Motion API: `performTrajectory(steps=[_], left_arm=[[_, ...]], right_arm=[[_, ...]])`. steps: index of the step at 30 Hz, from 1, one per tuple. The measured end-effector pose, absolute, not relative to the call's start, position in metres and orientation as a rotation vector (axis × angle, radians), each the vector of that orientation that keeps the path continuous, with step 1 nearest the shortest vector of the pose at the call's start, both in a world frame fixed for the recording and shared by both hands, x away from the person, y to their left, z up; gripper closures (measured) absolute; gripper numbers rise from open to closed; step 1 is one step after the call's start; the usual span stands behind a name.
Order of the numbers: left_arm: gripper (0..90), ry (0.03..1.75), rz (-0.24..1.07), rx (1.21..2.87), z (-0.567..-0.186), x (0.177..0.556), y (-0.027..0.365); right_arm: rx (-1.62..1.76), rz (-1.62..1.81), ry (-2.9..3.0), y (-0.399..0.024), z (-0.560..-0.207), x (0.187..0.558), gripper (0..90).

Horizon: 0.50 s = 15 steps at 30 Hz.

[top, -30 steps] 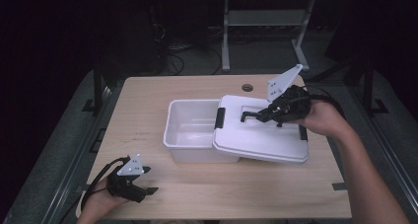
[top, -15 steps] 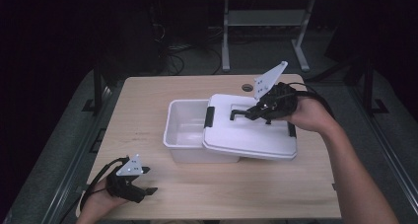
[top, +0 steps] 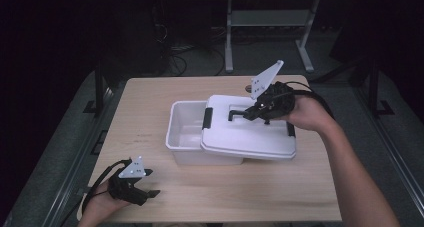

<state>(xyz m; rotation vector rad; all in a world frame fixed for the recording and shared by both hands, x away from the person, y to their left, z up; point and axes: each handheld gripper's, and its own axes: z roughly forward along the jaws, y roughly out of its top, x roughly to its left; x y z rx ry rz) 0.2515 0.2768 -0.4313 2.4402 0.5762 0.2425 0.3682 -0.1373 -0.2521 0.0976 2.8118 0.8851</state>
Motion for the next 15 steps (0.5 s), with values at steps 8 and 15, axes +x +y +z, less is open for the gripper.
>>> performTrajectory(steps=[8, 15], left_arm=[[27.0, 0.577, 0.243, 2.44, -0.432, 0.252, 0.278], [27.0, 0.578, 0.249, 2.44, -0.431, 0.252, 0.278]], right_arm=[[0.052, 0.878, 2.817, -0.125, -0.247, 0.374, 83.9], [0.048, 0.898, 2.813, -0.116, -0.247, 0.377, 83.9]])
